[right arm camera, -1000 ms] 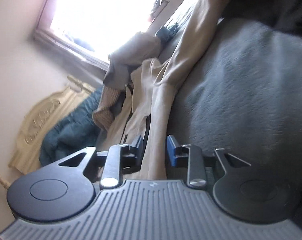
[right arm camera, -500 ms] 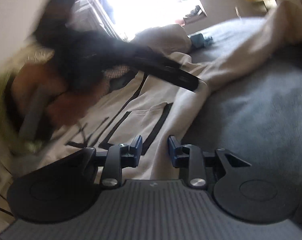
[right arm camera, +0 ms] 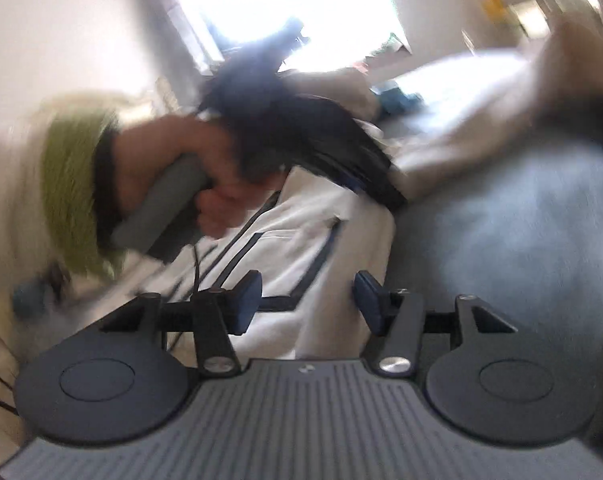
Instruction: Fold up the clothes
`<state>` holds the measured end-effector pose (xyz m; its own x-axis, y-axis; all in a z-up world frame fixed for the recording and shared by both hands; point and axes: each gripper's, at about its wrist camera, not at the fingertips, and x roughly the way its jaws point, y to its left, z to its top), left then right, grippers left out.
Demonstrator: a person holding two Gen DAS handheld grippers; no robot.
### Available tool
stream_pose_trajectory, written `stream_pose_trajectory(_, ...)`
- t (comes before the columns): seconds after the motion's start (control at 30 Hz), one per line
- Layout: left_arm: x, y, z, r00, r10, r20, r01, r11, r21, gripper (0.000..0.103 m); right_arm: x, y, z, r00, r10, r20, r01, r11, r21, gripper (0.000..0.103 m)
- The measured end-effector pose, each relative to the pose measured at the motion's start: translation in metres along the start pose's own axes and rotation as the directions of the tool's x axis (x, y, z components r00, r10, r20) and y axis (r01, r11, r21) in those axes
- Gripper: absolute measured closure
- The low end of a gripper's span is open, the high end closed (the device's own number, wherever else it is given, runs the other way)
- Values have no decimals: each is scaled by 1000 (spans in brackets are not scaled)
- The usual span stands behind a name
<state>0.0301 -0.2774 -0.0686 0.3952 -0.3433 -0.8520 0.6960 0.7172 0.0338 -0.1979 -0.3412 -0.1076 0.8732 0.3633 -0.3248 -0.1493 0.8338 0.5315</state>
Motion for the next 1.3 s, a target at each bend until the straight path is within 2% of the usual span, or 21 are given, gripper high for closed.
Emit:
stream_pose_trajectory(0.1, -2, 13, -5, 995, -77, 63, 83, 991, -101, 93, -2, -31, -4, 997, 73, -32, -65, 976, 207, 52)
stream_pose_trajectory(0.13, -2, 17, -8, 991, -97, 87, 108, 986, -129, 93, -1, -37, -6, 995, 93, -43, -80, 967, 243, 62)
stream_pose_trajectory(0.2, 0, 25, -15, 982, -131, 138, 155, 972, -176, 93, -3, -47, -9, 991, 123, -48, -103, 947, 304, 95)
stream_pose_trajectory(0.23, 2, 27, -19, 978, -142, 154, 170, 967, -188, 93, -5, -48, -10, 993, 113, -42, -94, 946, 309, 96)
stream_pose_trajectory(0.3, 10, 24, -25, 976, -143, 165, 171, 970, -171, 89, -16, -42, -12, 997, 64, -32, -53, 961, 273, 97)
stream_pose_trajectory(0.33, 13, 23, -26, 976, -138, 167, 164, 975, -151, 85, -22, -36, -13, 998, 36, -42, -24, 966, 257, 97)
stream_pose_trajectory(0.4, 17, 23, -27, 975, -141, 174, 165, 977, -133, 84, -20, -35, -18, 996, -25, -83, 47, 962, 268, 95)
stream_pose_trajectory(0.43, 16, 24, -26, 972, -156, 176, 182, 973, -144, 76, -19, -36, -21, 994, -37, -105, 66, 956, 284, 94)
stream_pose_trajectory(0.47, 13, 26, -25, 969, -171, 179, 199, 968, -154, 63, -22, -35, -20, 994, -38, -103, 66, 957, 284, 94)
stream_pose_trajectory(0.53, 3, 29, -26, 962, -180, 207, 214, 964, -156, 49, -34, -29, -15, 994, -79, -78, 97, 962, 255, 84)
stream_pose_trajectory(0.57, -3, 30, -27, 961, -168, 219, 203, 967, -151, 47, -41, -26, -13, 993, -100, -65, 113, 964, 241, 81)
stream_pose_trajectory(0.73, -41, 43, -45, 961, -160, 225, 200, 965, -170, 45, -57, -14, -7, 983, -179, -27, 181, 967, 181, 79)
stream_pose_trajectory(0.87, -74, 50, -79, 969, -129, 210, 166, 972, -166, 44, -37, 1, -8, 979, -199, -55, 202, 976, 74, 82)
stream_pose_trajectory(0.97, -92, 50, -114, 977, -92, 193, 119, 984, -130, 44, -21, 0, -18, 953, -244, -183, 251, 968, 16, 83)
stream_pose_trajectory(1.07, -102, 43, -147, 984, -3, 177, 15, 998, -64, 44, -31, 9, 0, 957, -235, -170, 236, 972, -14, 83)
stream_pose_trajectory(1.1, -103, 41, -156, 984, 20, 180, -12, 999, -46, 44, -37, 13, 12, 963, -237, -129, 235, 972, -28, 82)
stream_pose_trajectory(1.2, -99, 42, -173, 986, 34, 161, -24, 998, -61, 44, -26, 20, 45, 970, -234, -60, 229, 970, -80, 82)
stream_pose_trajectory(1.3, -87, 51, -186, 991, 62, 115, -47, 991, -123, 44, 18, 23, 64, 975, -212, -65, 202, 970, -133, 84)
